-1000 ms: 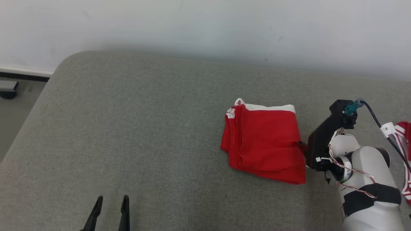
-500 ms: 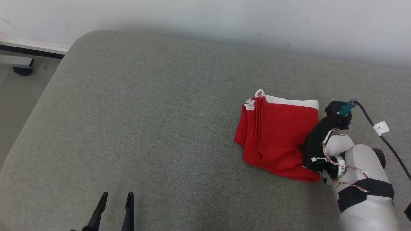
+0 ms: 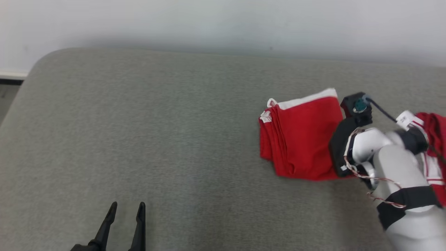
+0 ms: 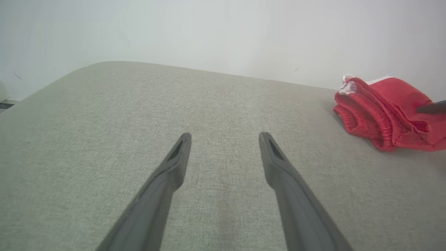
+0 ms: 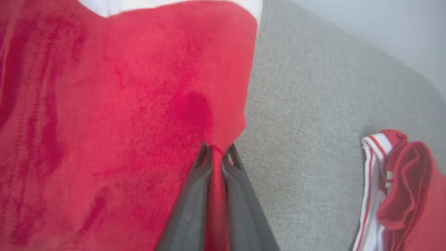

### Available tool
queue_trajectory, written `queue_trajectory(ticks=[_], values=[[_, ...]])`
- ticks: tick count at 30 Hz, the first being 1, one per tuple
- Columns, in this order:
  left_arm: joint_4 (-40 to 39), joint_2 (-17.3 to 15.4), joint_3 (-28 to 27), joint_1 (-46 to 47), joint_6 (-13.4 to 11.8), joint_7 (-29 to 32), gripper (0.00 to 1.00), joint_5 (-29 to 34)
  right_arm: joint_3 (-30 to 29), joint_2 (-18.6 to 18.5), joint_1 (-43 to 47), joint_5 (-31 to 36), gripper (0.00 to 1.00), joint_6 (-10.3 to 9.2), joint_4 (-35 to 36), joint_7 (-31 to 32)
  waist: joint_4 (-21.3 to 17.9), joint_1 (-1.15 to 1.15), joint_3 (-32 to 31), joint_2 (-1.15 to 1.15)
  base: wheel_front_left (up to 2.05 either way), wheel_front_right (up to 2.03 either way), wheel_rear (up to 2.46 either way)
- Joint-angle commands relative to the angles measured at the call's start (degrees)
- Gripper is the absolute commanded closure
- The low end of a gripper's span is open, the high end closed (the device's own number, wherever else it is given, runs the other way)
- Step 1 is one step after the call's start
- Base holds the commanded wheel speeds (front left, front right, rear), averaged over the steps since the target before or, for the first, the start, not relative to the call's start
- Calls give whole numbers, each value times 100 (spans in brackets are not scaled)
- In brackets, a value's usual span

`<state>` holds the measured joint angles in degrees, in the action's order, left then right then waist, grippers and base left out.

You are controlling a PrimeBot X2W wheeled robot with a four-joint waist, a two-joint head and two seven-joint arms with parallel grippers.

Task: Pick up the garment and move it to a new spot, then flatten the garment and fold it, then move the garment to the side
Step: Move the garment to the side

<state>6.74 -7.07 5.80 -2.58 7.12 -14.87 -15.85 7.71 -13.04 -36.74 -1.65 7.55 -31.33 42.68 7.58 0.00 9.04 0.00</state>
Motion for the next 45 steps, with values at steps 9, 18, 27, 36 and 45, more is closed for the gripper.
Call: queue_trajectory(ticks=[9, 18, 27, 36, 45], values=[[-73, -80, 45, 207, 7, -30, 0, -4, 759, -1289, 12, -583, 100, -14, 1321, 542, -965, 0, 322, 0, 0, 0, 0], [-60, -190, 142, 447, 18, -33, 0, 0, 343, -2206, 317, -642, 100, -14, 2274, 805, -1241, 0, 645, 0, 0, 0, 0], [-8, -327, 290, 666, 32, -2, 0, -72, 101, -3003, 690, -486, 100, -14, 2343, 731, -1112, 0, 890, 0, 0, 0, 0], [12, -508, 335, 789, 40, -10, 0, -134, -455, -3300, 820, -277, 100, -14, 1587, 137, -955, 0, 1181, 0, 0, 0, 0], [64, -641, 428, 882, 16, -23, 0, -116, -1320, -2573, 906, 166, 0, -14, 1087, -189, -845, 0, 1247, 0, 0, 0, 0]])
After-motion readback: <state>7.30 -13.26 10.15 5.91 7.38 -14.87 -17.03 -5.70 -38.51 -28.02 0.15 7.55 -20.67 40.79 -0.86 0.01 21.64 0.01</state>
